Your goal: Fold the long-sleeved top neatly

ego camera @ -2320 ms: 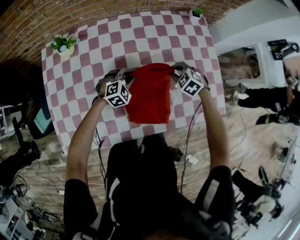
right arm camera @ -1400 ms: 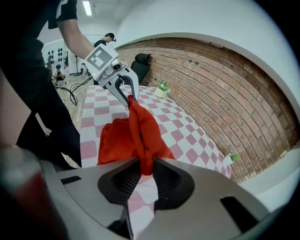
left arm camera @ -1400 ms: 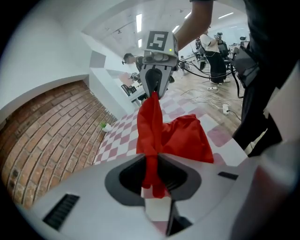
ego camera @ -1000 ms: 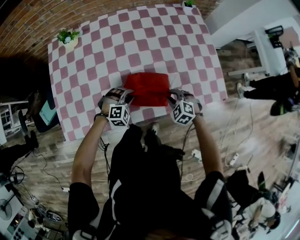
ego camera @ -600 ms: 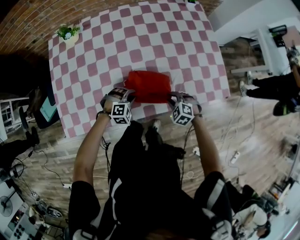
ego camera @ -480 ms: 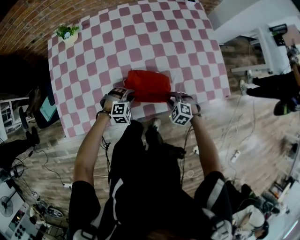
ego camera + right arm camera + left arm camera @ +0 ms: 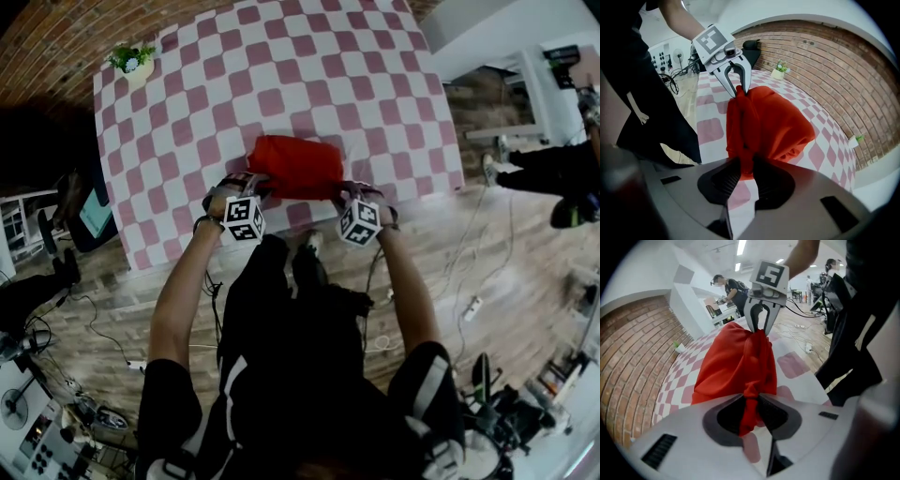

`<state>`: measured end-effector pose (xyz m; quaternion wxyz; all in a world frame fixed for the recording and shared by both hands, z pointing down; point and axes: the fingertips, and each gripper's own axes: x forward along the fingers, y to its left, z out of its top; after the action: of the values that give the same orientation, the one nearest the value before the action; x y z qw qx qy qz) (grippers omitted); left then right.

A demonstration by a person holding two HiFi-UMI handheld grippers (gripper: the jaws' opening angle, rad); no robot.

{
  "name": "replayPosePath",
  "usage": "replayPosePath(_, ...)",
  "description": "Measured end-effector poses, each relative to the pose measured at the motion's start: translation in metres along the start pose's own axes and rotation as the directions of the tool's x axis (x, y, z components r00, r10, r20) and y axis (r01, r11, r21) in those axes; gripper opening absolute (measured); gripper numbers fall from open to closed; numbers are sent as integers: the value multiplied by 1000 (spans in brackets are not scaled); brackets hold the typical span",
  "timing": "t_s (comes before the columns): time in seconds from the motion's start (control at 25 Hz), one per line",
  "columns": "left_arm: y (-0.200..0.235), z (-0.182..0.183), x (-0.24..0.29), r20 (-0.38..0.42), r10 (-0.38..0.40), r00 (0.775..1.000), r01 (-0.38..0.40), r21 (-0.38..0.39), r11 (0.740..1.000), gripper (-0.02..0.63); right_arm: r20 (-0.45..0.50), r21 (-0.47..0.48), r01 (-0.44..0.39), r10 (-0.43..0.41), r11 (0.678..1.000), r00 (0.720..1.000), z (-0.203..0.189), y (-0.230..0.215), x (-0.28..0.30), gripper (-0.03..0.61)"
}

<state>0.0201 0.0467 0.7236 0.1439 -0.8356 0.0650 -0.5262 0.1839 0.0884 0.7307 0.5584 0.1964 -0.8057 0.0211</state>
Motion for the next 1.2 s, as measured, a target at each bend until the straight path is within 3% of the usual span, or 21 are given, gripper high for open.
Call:
replayPosePath(0.2, -6, 14, -19, 46, -29, 999, 31, -48, 998, 170, 58, 65, -17, 13, 998, 998, 6, 0, -13, 109)
replayPosePath(0.4, 3, 44, -53, 129, 16, 992, -4, -96, 995, 178, 98, 42, -25, 21, 999, 995, 12, 0, -44, 152)
replayPosePath(0.56, 18, 76, -62, 168, 29, 985, -15, -82, 996, 178, 146, 83, -2, -11, 997, 989, 11, -12, -66, 152)
replayPosePath(0.8, 13, 121, -14, 165, -39, 985, 40, -1, 999, 151, 169, 199, 80, -115, 977, 979, 5, -61, -63, 152)
replayPosePath(0.96, 7, 118, 26, 114, -101, 988, 101, 3, 995, 143, 156, 185, 77, -107, 980, 982, 6, -83, -40, 152)
replayPosePath(1.2, 7, 118, 26, 135, -124, 983, 126, -4, 992, 143, 154, 104, 53, -69, 993, 986, 16, -96, -13, 152)
